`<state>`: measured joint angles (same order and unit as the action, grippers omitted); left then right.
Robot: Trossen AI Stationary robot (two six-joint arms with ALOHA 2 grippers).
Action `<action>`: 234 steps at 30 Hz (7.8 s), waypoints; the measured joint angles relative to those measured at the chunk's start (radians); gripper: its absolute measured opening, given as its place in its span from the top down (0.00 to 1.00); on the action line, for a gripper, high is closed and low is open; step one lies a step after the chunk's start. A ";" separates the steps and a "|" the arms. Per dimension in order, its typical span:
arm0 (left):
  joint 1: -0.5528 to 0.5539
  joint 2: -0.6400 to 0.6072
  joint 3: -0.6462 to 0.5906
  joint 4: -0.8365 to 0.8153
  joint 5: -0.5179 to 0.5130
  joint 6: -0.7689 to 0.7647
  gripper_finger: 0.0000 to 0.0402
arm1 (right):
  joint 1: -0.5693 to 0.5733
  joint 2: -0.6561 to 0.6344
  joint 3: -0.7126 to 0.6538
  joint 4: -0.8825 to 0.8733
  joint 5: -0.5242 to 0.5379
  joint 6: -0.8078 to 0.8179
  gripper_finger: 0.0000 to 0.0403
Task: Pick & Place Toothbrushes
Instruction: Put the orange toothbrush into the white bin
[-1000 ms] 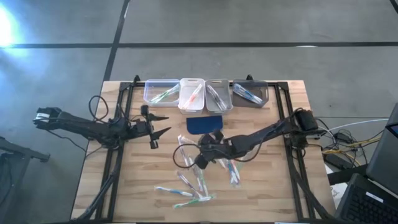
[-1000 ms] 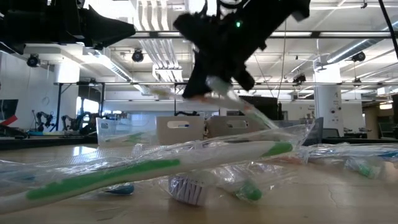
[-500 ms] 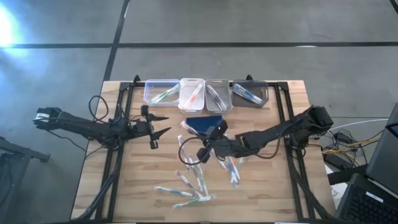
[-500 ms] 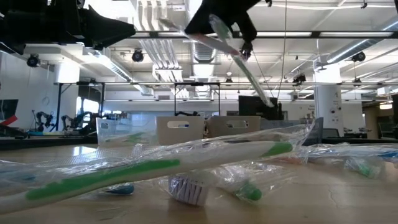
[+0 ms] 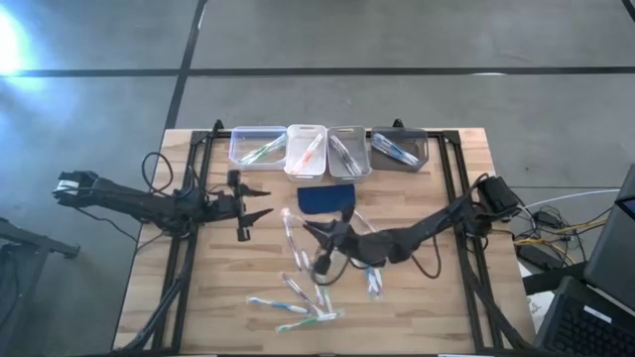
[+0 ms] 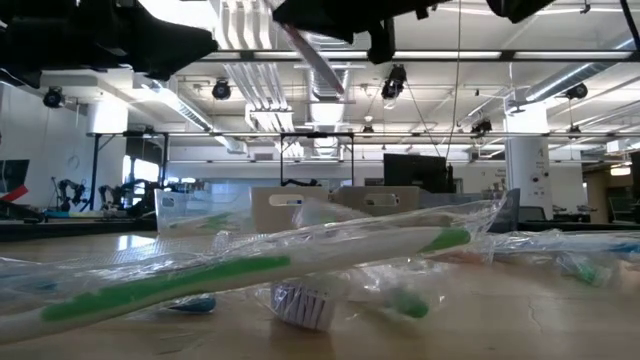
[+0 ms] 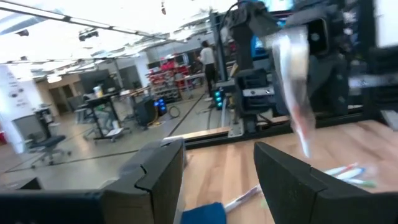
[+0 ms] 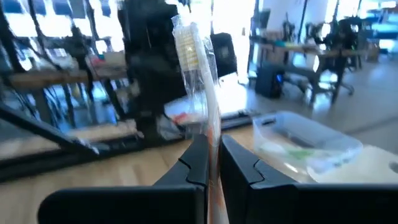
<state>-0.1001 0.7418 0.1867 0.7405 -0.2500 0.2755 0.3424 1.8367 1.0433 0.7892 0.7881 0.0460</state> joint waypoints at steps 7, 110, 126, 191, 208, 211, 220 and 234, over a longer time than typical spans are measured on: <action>0.000 0.001 0.000 0.051 0.118 -0.034 0.50 | 0.015 -0.007 -0.056 0.224 -0.003 -0.140 0.97; 0.045 0.427 0.604 -0.662 -0.114 -0.176 0.93 | 0.116 -0.553 0.060 -1.841 0.259 1.121 0.50; 0.276 0.536 0.956 -1.241 -0.100 -0.365 0.93 | 0.114 -0.631 -0.047 -1.983 0.281 1.125 0.63; 0.645 1.225 1.545 -1.762 0.187 -0.608 0.92 | 0.102 -0.865 -0.057 -1.997 0.577 0.896 0.95; 0.653 1.274 1.543 -1.770 0.188 -0.668 0.92 | 0.102 -0.865 -0.067 -1.996 0.577 0.896 0.95; 0.653 1.280 1.543 -1.769 0.189 -0.668 0.92 | 0.102 -0.865 -0.067 -1.996 0.577 0.896 0.95; 0.655 1.280 1.538 -1.755 0.189 -0.676 0.92 | 0.102 -0.865 -0.070 -1.996 0.576 0.896 0.98; 0.657 1.280 1.494 -1.731 0.190 -0.677 0.92 | 0.102 -0.866 -0.070 -1.994 0.576 0.896 0.97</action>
<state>0.5568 2.0220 1.6806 -0.9900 -0.0605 -0.4015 0.4444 0.9710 0.9737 -1.2045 1.3638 0.9421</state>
